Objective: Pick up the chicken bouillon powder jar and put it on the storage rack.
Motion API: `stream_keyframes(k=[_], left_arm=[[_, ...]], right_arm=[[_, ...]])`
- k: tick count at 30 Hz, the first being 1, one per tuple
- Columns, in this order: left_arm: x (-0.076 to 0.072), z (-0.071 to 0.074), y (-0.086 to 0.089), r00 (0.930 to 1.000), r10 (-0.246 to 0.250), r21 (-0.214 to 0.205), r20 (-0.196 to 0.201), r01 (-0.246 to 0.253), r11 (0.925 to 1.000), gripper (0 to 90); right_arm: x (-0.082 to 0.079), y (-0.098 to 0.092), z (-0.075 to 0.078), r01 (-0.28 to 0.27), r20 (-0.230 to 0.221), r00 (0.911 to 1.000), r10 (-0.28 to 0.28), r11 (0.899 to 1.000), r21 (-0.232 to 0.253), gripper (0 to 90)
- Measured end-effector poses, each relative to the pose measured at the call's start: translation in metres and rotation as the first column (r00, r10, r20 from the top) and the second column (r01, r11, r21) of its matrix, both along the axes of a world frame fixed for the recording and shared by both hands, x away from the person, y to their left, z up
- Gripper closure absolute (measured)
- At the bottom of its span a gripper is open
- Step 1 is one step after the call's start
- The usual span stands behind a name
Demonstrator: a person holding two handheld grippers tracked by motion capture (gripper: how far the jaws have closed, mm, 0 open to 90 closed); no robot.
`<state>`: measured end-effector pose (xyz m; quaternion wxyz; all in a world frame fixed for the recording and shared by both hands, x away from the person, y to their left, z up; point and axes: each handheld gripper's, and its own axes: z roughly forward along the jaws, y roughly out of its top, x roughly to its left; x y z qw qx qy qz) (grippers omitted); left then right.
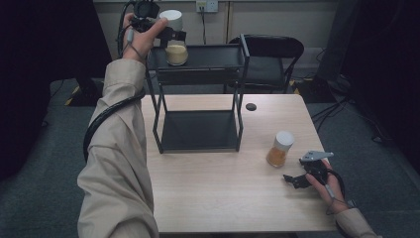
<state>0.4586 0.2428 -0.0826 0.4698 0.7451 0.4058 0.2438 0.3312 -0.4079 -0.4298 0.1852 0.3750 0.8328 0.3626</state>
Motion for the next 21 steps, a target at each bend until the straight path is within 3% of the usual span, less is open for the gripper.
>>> stream_keyframes(k=[3,12,21], left_arm=[[-0.005,-0.002,0.000,0.9999,-0.010,0.011,-0.006,0.010,0.9999,1.4],[-0.023,-0.020,0.005,0.9996,-0.023,-0.016,-0.014,0.023,0.9996,1.7],[-0.043,-0.037,0.011,0.9980,-0.063,-0.043,0.012,0.063,0.9971,1.7]], right_arm=[[0.000,0.000,0.000,0.000,0.000,1.0000,0.000,1.000,0.001,0.0],[0.000,0.000,0.000,0.000,0.000,1.0000,0.000,1.000,0.000,0.0],[0.000,0.000,0.000,0.001,-0.001,1.0000,-0.001,1.000,0.001,0.0]])
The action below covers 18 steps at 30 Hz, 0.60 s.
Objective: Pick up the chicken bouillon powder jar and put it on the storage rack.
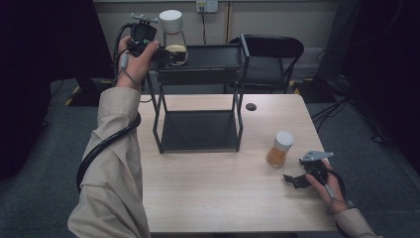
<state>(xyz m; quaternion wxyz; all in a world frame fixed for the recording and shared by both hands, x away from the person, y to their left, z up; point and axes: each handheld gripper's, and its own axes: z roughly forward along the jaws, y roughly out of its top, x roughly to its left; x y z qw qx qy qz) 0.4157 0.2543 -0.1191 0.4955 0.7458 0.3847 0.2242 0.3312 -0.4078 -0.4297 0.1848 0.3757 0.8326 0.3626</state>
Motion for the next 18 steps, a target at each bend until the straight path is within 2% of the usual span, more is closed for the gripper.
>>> stream_keyframes(k=[8,18], left_arm=[[-0.010,-0.021,0.003,0.9997,-0.021,-0.025,-0.009,0.021,0.9995,1.6],[-0.020,-0.052,-0.005,0.9985,-0.051,-0.022,-0.022,0.050,0.9985,1.8]], right_arm=[[0.000,0.000,0.000,0.000,0.000,1.0000,0.000,1.000,0.000,0.0],[0.000,0.000,0.000,0.000,0.000,1.0000,0.000,1.000,0.000,0.0]])
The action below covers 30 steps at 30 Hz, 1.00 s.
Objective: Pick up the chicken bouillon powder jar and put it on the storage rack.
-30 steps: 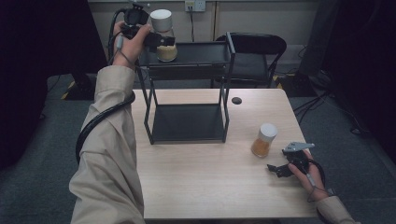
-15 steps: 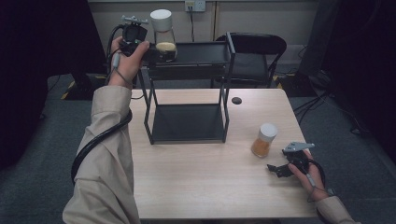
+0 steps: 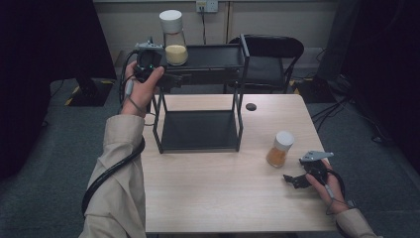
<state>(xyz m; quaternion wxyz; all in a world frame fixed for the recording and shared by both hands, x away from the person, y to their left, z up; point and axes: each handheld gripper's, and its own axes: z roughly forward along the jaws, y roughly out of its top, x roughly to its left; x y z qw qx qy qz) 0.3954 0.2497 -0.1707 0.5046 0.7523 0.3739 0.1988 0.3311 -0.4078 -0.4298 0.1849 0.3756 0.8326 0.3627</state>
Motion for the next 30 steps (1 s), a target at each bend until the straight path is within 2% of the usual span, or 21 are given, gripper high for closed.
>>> stream_keyframes(k=[1,4,17,21,26,30], left_arm=[[0.000,0.000,0.000,1.0000,0.000,0.000,0.000,0.000,1.0000,1.8],[-0.002,-0.012,-0.004,0.9998,-0.020,0.002,-0.001,0.020,0.9998,1.8],[-0.004,-0.052,-0.012,0.9986,-0.043,-0.012,-0.031,0.043,0.9990,1.8],[-0.005,-0.064,-0.011,0.9981,-0.050,-0.015,-0.037,0.049,0.9987,1.8],[-0.008,-0.079,-0.007,0.9976,-0.047,-0.045,-0.051,0.045,0.9980,1.8],[-0.011,-0.087,-0.004,0.9971,-0.046,-0.038,-0.060,0.044,0.9983,1.9]], right_arm=[[0.000,0.000,0.000,0.000,0.000,1.0000,0.000,1.000,0.000,0.0],[0.000,0.000,0.000,0.000,0.000,1.0000,0.000,1.000,0.000,0.0],[0.000,0.000,0.000,0.000,0.000,1.0000,0.000,1.000,0.000,0.0],[0.000,0.000,0.000,0.000,0.000,1.0000,0.000,1.000,0.000,0.0],[0.000,0.000,0.000,0.000,0.000,1.0000,0.000,1.000,0.000,0.0],[0.000,0.000,0.000,0.000,0.000,1.0000,0.000,1.000,0.000,0.0]])
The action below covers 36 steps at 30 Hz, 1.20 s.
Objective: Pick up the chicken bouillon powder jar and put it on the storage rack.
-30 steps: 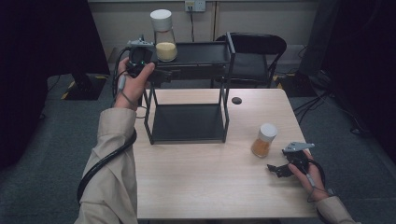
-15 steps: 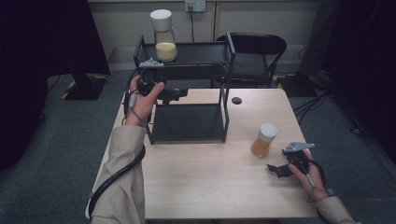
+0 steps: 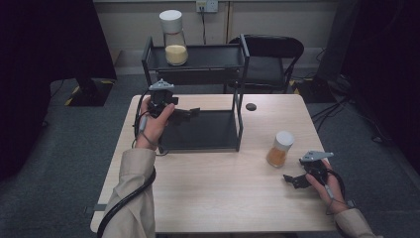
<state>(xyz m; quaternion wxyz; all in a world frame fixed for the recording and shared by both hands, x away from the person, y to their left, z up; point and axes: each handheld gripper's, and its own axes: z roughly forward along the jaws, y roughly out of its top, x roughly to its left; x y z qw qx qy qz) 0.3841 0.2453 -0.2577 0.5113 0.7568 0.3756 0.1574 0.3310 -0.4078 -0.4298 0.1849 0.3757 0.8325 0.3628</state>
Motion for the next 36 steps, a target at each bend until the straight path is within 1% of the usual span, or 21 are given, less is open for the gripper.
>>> stream_keyframes(k=[5,9,12,14,19,21,23,24,26,28,30,33,36], left_arm=[[-0.006,-0.010,0.003,1.0000,0.004,-0.001,-0.002,-0.004,1.0000,1.9],[-0.011,-0.020,0.006,1.0000,0.005,-0.018,-0.005,-0.005,0.9998,1.9],[-0.014,-0.029,0.006,0.9999,0.004,-0.025,-0.016,-0.005,0.9997,1.9],[-0.015,-0.032,0.007,0.9998,0.003,-0.016,-0.021,-0.003,0.9999,1.9],[-0.019,-0.043,0.008,0.9996,0.007,-0.012,-0.028,-0.008,0.9999,1.9],[-0.021,-0.048,0.009,0.9996,0.003,-0.014,-0.026,-0.004,0.9999,1.9],[-0.022,-0.052,0.011,0.9996,0.000,-0.007,-0.027,0.000,1.0000,1.9],[-0.023,-0.055,0.012,0.9997,-0.002,-0.009,-0.025,0.002,1.0000,1.9],[-0.025,-0.061,0.012,0.9995,0.000,-0.010,-0.032,0.000,0.9999,1.9],[-0.027,-0.067,0.014,0.9992,0.003,-0.020,-0.040,-0.004,0.9998,1.9],[-0.027,-0.072,0.014,0.9989,-0.002,-0.013,-0.046,0.001,0.9999,1.9],[-0.030,-0.080,0.017,0.9988,0.002,-0.027,-0.048,-0.003,0.9996,1.9],[-0.031,-0.087,0.018,0.9984,0.007,-0.021,-0.057,-0.008,0.9998,1.9]], right_arm=[[0.000,0.000,0.000,-0.001,0.001,1.0000,0.001,1.000,0.000,0.0],[0.000,0.000,0.000,0.000,0.000,1.0000,0.000,1.000,0.001,0.0],[0.000,0.000,0.000,0.000,0.000,1.0000,0.000,1.000,0.000,0.0],[0.000,0.000,0.000,0.000,0.000,1.0000,0.000,1.000,0.000,0.0],[0.000,0.000,0.000,0.000,0.000,1.0000,0.000,1.000,0.000,0.0],[0.000,0.000,0.000,0.000,0.000,1.0000,0.000,1.000,0.000,0.0],[0.000,0.000,0.000,0.000,0.000,1.0000,0.000,1.000,0.000,0.0],[0.000,0.000,0.000,0.000,0.000,1.0000,0.000,1.000,0.000,0.0],[0.000,0.000,0.000,0.000,0.000,1.0000,0.000,1.000,0.000,0.0],[0.000,0.000,0.000,0.000,0.000,1.0000,0.000,1.000,0.000,0.0],[0.000,0.000,0.000,0.000,0.000,1.0000,0.000,1.000,0.000,0.0],[0.000,0.000,0.000,0.000,0.000,1.0000,0.000,1.000,0.000,0.0],[0.000,0.000,0.000,0.000,0.000,1.0000,0.000,1.000,0.000,0.0]])
